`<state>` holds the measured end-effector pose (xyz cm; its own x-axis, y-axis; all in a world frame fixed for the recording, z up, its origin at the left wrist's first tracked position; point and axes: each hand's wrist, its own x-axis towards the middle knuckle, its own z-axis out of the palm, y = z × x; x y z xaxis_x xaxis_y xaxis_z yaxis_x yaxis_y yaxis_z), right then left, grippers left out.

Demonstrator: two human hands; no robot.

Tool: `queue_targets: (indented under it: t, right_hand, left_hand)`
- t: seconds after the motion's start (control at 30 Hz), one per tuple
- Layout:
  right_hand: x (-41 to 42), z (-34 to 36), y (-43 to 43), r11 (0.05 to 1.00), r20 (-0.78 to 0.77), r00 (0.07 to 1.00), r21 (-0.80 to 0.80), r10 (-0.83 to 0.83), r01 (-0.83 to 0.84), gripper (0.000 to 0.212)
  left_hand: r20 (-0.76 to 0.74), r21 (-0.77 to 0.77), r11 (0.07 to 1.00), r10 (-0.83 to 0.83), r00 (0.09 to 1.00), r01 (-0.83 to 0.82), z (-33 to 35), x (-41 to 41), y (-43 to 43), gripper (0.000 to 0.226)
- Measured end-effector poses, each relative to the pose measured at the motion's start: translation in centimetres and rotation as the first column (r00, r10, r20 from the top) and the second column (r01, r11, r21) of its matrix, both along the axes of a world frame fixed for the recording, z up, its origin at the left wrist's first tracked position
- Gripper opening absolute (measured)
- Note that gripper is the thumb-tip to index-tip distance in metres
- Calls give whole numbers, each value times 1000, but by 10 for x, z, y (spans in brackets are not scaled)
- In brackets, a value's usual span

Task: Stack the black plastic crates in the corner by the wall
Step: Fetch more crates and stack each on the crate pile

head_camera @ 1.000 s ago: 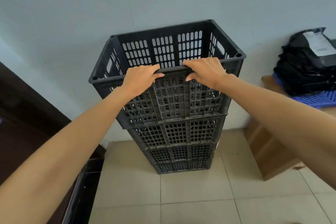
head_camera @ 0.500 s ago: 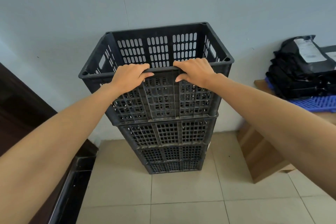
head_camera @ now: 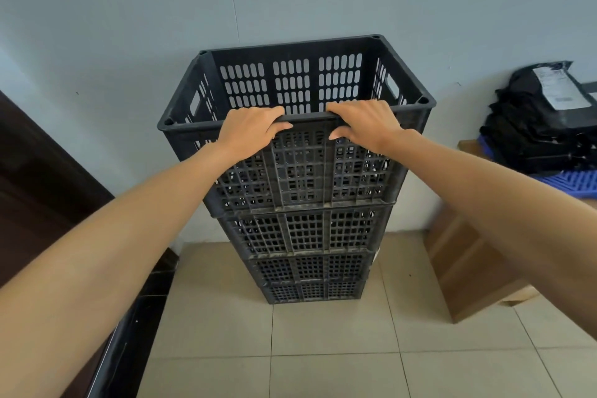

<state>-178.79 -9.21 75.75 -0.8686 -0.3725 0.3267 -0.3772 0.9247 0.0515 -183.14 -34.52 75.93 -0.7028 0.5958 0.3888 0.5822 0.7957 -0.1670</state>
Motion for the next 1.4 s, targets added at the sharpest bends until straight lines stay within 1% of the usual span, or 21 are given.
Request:
queue_targets:
  t: [0.2, 0.4, 0.5, 0.57, 0.63, 0.7, 0.73, 0.8, 0.9, 0.97, 1.0, 1.1, 1.13, 1.17, 1.23, 1.3, 1.33, 1.4]
  right_hand:
    - [-5, 5, 7, 999, 38, 999, 49, 8, -10, 35]
    - [-5, -1, 2, 999, -19, 999, 42, -29, 29, 34]
    - [1, -1, -3, 996, -24, 998, 63, -65, 66, 35]
    - [1, 2, -5, 995, 17, 998, 77, -67, 65, 37]
    - [-1, 10, -5, 992, 106, 992, 109, -74, 62, 44]
    - [-5, 22, -6, 984, 203, 974, 163, -99, 66, 58]
    - [-7, 28, -9, 980, 230, 968, 189, -99, 55, 66]
    - [-12, 37, -27, 981, 238, 970, 195, -45, -2, 75]
    - [-18, 39, -87, 988, 230, 971, 120, 67, -97, 70]
    - [-21, 33, -135, 985, 251, 961, 93, 118, -145, 66]
    - [-24, 29, -158, 984, 264, 955, 85, 131, -159, 64]
    - [-36, 23, -203, 987, 281, 952, 63, 124, -147, 62]
    - [-41, 21, -210, 989, 270, 956, 70, 110, -133, 61]
    - [-44, 19, -214, 989, 246, 964, 81, 98, -121, 61]
    - [-49, 16, -217, 989, 164, 983, 107, 86, -105, 60]
    - [-53, 15, -217, 989, 100, 992, 118, 82, -94, 60]
    - [-55, 14, -217, 990, 97, 992, 109, 77, -87, 59]
    - [-55, 13, -218, 994, 104, 993, 84, 58, -66, 55]
  left_hand:
    - [46, 15, 997, -72, 996, 72, -2, -11, 2, 41]
    - [-37, -7, 996, -88, 995, 88, -9, -17, -1, 41]
    - [-37, 1, 996, -86, 996, 86, -9, -13, -3, 43]
    - [27, -3, 997, -80, 996, 81, -6, -11, -3, 40]
    - [146, -4, 996, -93, 985, 94, 1, -9, -3, 39]
    - [267, -7, 994, -100, 958, 105, 8, -5, -8, 42]
    - [299, 6, 994, -102, 949, 105, 12, -3, -15, 44]
    - [280, 52, 995, -98, 955, 87, 15, -1, -37, 43]
    - [181, 96, 995, 7, 983, -25, 16, -6, -85, 41]
    - [206, 125, 985, 90, 974, -118, 12, -18, -118, 39]
    - [230, 125, 982, 108, 967, -140, 9, -25, -133, 43]
    - [333, 63, 985, 132, 934, -161, 4, -42, -159, 67]
    - [348, 61, 985, 128, 929, -159, 1, -47, -161, 67]
    - [355, 73, 986, 114, 928, -150, -2, -51, -161, 61]
    - [375, 163, 982, 32, 926, -100, -6, -56, -158, 51]
    - [387, 260, 965, -65, 920, -42, -2, -56, -158, 51]
    - [386, 289, 957, -106, 916, -12, 0, -56, -158, 51]
    - [391, 295, 955, -148, 908, 28, 4, -54, -158, 48]
